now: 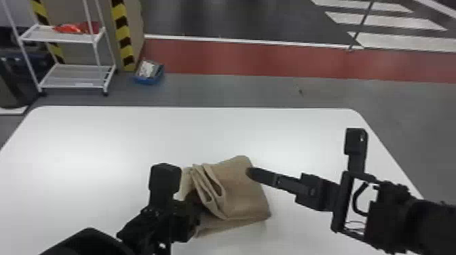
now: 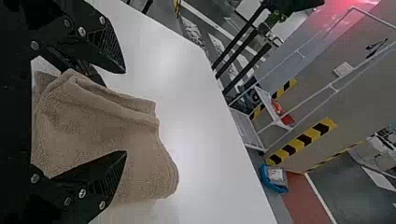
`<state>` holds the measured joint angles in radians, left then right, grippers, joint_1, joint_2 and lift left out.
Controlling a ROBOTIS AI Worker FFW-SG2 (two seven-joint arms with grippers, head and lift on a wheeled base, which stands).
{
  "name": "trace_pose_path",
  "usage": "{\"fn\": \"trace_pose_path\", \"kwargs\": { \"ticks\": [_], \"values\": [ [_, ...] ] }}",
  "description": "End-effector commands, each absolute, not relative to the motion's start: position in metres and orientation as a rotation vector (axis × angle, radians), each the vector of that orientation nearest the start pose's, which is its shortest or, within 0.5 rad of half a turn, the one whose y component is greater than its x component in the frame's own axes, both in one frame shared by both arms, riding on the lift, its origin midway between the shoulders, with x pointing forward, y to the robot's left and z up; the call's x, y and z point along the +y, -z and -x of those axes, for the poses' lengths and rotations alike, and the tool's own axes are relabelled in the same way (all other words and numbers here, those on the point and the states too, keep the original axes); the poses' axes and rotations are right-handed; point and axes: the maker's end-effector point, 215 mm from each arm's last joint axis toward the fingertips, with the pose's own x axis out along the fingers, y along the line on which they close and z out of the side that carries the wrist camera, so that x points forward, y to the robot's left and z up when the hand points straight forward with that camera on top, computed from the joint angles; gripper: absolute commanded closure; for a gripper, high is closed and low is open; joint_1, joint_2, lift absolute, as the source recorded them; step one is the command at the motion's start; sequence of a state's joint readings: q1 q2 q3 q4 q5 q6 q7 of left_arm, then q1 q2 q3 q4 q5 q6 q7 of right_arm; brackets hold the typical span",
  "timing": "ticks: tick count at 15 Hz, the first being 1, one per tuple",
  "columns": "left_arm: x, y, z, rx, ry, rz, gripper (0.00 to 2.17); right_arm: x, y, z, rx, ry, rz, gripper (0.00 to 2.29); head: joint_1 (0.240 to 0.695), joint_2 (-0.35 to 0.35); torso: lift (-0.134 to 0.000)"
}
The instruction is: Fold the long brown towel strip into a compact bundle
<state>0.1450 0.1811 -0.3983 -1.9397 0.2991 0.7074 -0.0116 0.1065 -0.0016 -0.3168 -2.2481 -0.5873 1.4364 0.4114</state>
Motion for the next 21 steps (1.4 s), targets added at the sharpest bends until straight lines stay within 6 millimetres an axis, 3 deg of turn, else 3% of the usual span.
{"fn": "trace_pose_path", "kwargs": {
  "ticks": [1,3,5,11,15,18,21],
  "values": [
    [0.019,0.447,-0.449,0.563,0.517,0.059,1.91,-0.164,0.351,-0.401,0.719,-0.566,-0.609,2.25,0.695,-0.154,-0.125],
    [0.019,0.447,-0.45,0.563,0.517,0.06,1.91,-0.169,0.35,-0.373,0.761,-0.61,-0.648,2.25,0.695,-0.174,-0.125],
    [0.017,0.447,-0.451,0.561,0.517,0.062,1.91,-0.17,0.358,-0.357,0.782,-0.613,-0.661,2.25,0.695,-0.195,-0.125],
    [0.018,0.45,-0.451,0.568,0.519,0.06,1.91,-0.182,0.404,-0.341,0.881,-0.55,-0.71,2.25,0.695,-0.226,-0.125],
    [0.018,0.448,-0.454,0.565,0.521,0.06,1.91,-0.174,0.425,-0.354,0.929,-0.544,-0.725,2.25,0.695,-0.23,-0.125],
    [0.021,0.444,-0.454,0.556,0.52,0.063,1.91,-0.168,0.434,-0.382,0.917,-0.542,-0.718,2.25,0.695,-0.218,-0.125],
    [0.041,0.424,-0.455,0.522,0.496,0.064,1.91,-0.171,0.447,-0.405,0.931,-0.505,-0.693,2.25,0.695,-0.191,-0.125]
  ]
}}
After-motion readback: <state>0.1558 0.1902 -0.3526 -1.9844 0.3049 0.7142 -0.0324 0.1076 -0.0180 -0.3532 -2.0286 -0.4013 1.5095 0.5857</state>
